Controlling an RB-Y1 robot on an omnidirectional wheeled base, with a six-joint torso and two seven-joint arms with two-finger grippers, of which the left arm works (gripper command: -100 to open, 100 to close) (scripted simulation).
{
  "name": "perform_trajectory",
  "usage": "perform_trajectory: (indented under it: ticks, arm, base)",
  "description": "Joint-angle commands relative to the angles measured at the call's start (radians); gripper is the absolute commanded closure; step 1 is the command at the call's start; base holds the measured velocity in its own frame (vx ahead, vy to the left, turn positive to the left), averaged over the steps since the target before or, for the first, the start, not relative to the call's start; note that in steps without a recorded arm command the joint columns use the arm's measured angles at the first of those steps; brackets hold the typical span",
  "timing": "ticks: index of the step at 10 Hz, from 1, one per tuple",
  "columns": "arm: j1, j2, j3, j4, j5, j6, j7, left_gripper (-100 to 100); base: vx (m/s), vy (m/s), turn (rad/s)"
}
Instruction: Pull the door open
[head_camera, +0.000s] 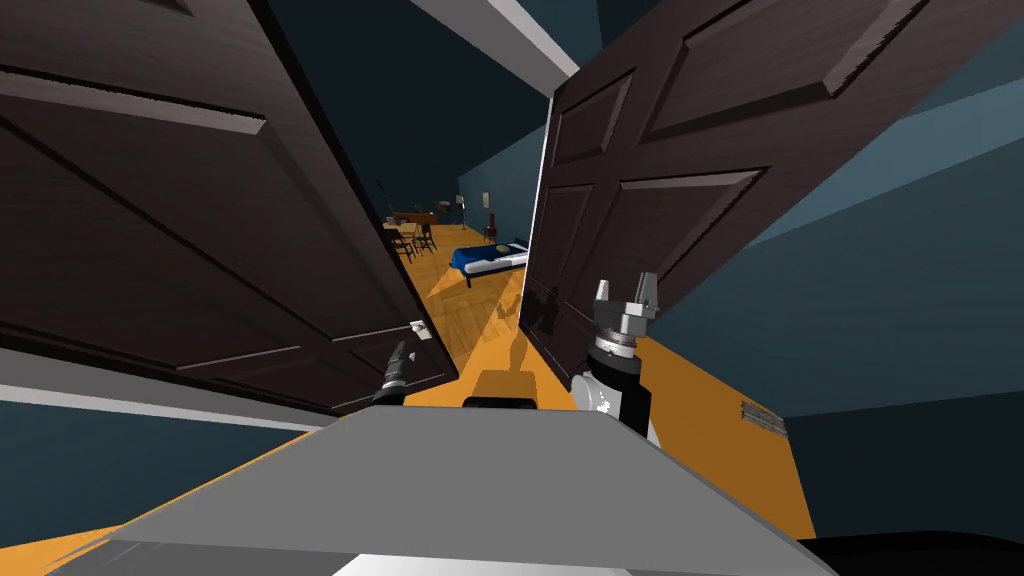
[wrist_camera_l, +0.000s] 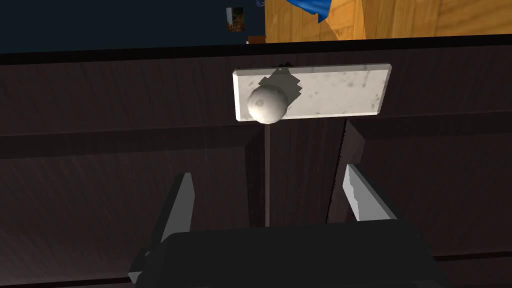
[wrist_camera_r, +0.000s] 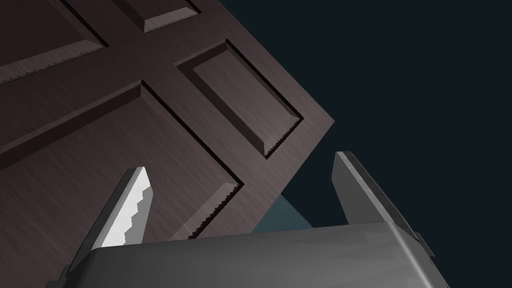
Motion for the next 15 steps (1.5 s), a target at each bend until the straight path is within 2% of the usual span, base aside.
perform_trajectory:
  ticks: [1, 7, 8, 13, 14, 15]
  arm:
    - [-0.005, -0.003, 0.003, 0.006, 0.001, -0.003, -0.005, -100]
    - [-0.019, -0.010, 0.011, 0.021, 0.004, -0.010, -0.018, -100]
    - [-0.019, -0.010, 0.011, 0.021, 0.004, -0.010, -0.018, 100]
    - [-0.019, -0.010, 0.011, 0.021, 0.004, -0.010, -0.018, 100]
    - [-0.010, 0.000, -0.010, 0.017, -0.007, -0.013, -0.001, 100]
    - [-0.008, 0.002, -0.014, 0.016, -0.010, -0.014, 0.004, 100]
  base:
    - [0.092, 0.033, -0.016]
    - [0.172, 0.068, -0.018]
    - [-0.013, -0.006, -0.003]
    - [-0.014, -0.004, -0.002]
    - [-0.137, 0.026, -0.114]
    - [-0.215, 0.054, -0.121]
